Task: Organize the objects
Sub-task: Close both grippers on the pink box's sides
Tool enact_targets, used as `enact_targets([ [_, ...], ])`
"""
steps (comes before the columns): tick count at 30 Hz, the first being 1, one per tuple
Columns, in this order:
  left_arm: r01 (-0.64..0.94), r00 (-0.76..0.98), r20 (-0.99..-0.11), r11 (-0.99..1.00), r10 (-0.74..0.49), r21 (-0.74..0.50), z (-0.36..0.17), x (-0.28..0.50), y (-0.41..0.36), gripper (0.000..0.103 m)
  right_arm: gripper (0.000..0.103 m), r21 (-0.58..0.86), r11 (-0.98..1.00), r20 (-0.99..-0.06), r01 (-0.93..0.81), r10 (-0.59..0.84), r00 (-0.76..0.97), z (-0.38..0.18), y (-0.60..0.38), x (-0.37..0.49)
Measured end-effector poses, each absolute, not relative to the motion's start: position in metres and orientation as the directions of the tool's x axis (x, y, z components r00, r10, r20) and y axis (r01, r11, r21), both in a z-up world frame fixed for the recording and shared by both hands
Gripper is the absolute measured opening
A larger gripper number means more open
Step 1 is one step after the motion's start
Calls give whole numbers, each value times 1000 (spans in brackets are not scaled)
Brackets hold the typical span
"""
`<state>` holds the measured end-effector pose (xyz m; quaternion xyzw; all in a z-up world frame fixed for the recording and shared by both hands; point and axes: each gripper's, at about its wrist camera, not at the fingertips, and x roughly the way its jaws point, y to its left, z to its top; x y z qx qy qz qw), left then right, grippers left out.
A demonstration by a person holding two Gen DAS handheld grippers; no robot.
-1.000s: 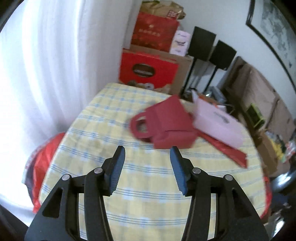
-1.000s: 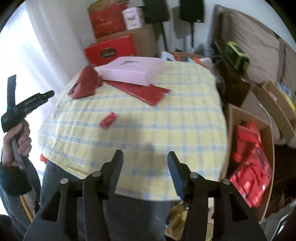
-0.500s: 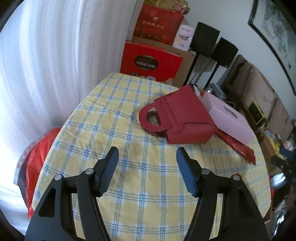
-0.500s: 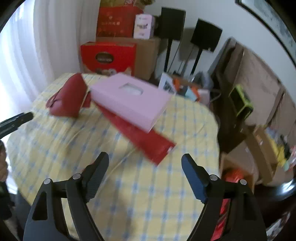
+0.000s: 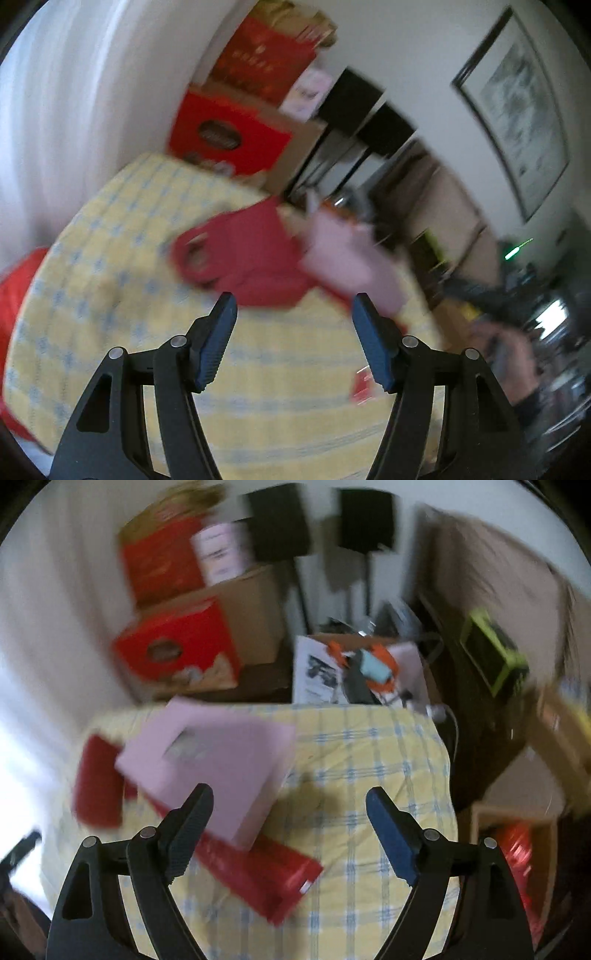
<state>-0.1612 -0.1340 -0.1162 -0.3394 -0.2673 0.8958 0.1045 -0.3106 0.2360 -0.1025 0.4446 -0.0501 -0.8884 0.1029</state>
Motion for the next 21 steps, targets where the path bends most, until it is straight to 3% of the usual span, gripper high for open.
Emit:
enact_targets([
  [3,7,-727,-579,-839,370,-544,-102,-210,-115,62,86,272,-959,-786,75,-266,-558,-111,246,-319],
  [6,30,-667,-637,-840,387,-541,-106,-270,-95,59,86,438,-897,-754,56,-401,-521,-120,245,-326],
  [8,93,-608,-715,-864,344,-495,-120,-307,-83,42,86,490,-869,-736,67,-453,-503,-125,239,-332],
  [11,125,-544,-791,-905,281,-407,-142,-345,-62,40,84,472,-878,-748,74,-444,-493,-132,228,-343],
  [14,77,-562,-794,-942,231,-328,-150,-351,-42,33,80,463,-884,-764,61,-433,-479,-144,224,-350],
  [16,61,-594,-779,-954,202,-294,-152,-347,-33,33,71,450,-891,-774,64,-425,-469,-152,220,-352],
  [21,7,-593,-764,-947,254,-320,-149,-349,-17,39,71,481,-872,-749,96,-465,-472,-156,214,-348],
])
